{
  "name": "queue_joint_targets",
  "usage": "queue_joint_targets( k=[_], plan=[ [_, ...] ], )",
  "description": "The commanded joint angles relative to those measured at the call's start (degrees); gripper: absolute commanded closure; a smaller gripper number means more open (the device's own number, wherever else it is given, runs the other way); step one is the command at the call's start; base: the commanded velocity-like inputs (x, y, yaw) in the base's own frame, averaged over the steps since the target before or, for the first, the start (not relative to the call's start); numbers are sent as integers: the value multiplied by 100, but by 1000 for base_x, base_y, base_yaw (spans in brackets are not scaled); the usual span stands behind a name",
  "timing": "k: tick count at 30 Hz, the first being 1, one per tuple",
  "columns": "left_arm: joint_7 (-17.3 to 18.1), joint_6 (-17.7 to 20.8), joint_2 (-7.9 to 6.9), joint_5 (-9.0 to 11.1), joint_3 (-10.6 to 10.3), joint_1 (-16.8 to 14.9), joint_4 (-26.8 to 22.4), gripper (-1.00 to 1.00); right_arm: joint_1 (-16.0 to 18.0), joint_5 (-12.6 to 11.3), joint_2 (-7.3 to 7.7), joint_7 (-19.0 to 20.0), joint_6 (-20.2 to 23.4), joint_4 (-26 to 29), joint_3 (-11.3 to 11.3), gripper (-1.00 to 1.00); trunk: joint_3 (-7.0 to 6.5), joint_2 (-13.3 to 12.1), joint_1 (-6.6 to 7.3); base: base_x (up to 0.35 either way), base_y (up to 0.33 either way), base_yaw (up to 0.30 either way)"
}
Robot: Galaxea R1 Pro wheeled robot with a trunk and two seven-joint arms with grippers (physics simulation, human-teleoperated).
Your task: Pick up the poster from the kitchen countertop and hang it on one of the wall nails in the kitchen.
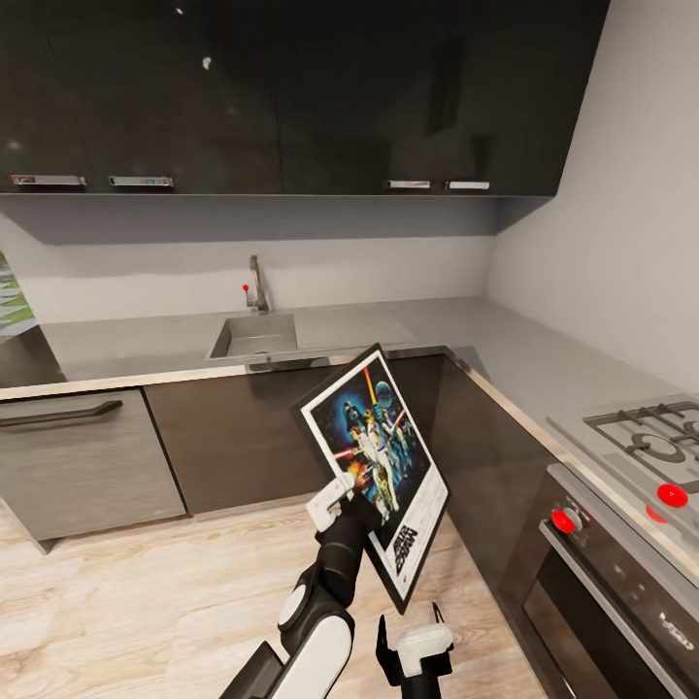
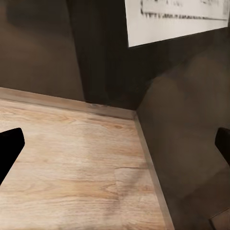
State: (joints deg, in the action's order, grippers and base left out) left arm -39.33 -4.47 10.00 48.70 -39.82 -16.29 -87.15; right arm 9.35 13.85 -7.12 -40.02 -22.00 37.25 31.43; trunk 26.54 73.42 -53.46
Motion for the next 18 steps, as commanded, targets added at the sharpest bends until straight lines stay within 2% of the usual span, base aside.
queue_joint_targets(
  k=[1,12,18],
  plan=[
    [-22,-45,0,40,-8,-6,-2,100,6,39,0,-50,11,-7,13,-100,6,4,0,0,0,0],
    [-22,-59,0,10,-1,-6,65,100,6,39,0,-57,19,-7,13,-100,6,4,0,0,0,0],
    [-22,-341,0,10,-15,-6,88,100,6,46,-5,-80,20,0,13,-100,6,4,0,0,0,0]
  ],
)
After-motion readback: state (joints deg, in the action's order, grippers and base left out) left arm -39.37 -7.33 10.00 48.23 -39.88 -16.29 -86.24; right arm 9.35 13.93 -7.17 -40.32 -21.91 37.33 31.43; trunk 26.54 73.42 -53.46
